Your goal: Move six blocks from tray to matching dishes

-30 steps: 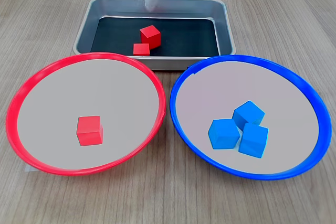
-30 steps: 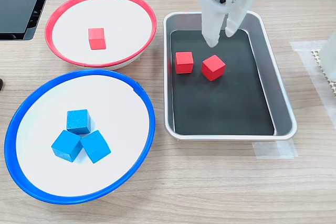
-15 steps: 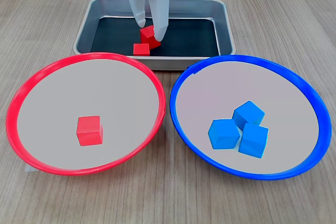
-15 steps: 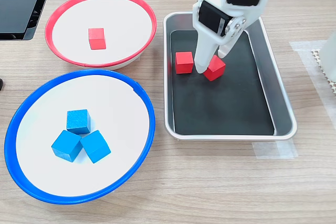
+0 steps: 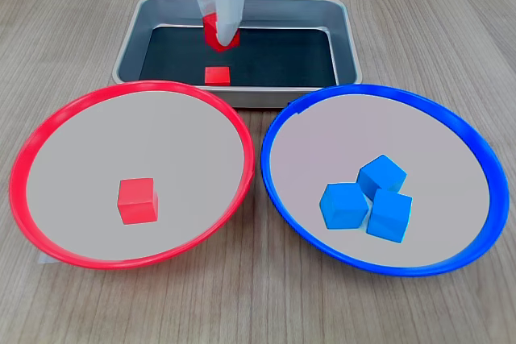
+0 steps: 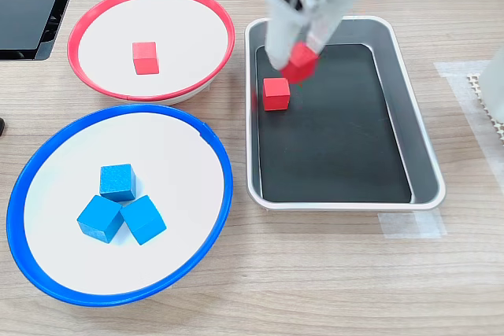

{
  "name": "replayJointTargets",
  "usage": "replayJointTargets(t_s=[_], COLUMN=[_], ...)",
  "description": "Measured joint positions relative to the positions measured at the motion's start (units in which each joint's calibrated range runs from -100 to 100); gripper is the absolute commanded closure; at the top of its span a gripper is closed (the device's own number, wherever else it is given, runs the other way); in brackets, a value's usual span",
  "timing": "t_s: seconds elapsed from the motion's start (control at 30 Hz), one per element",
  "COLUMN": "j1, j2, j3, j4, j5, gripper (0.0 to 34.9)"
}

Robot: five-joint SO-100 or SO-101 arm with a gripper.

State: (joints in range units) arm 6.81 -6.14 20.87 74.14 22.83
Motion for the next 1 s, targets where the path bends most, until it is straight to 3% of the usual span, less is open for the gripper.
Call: replayJointTargets(t_s=[0.17, 0.23, 0.27, 0.3, 0.37, 0.43, 0.53, 0.6, 0.73, 0.87, 1.0], j1=[-0.1, 0.1, 0.4, 0.7, 1.7, 2.3, 2.8, 2.9, 3.7, 3.5, 2.8], j2=[9.0, 15.2, 16.6, 18.8, 22.0, 22.8, 22.7, 21.7, 17.0, 8.0, 1.6], j3=[-22.3, -29.1, -30.2, -31.5, -32.7, -32.8, -32.3, -30.1, -24.9, -14.1, -1.0], j4=[-0.9, -3.7, -4.6, -5.6, -7.3, -8.2, -9.1, -9.1, -7.8, -2.1, -4.8], j5=[-9.4, -11.9, -11.8, -11.8, -11.8, -11.6, -11.3, -10.7, -9.1, -2.8, 2.1], gripper=[34.7, 32.9, 26.3, 21.9, 20.4, 22.0, 27.4, 34.6, 34.6, 34.5, 29.2])
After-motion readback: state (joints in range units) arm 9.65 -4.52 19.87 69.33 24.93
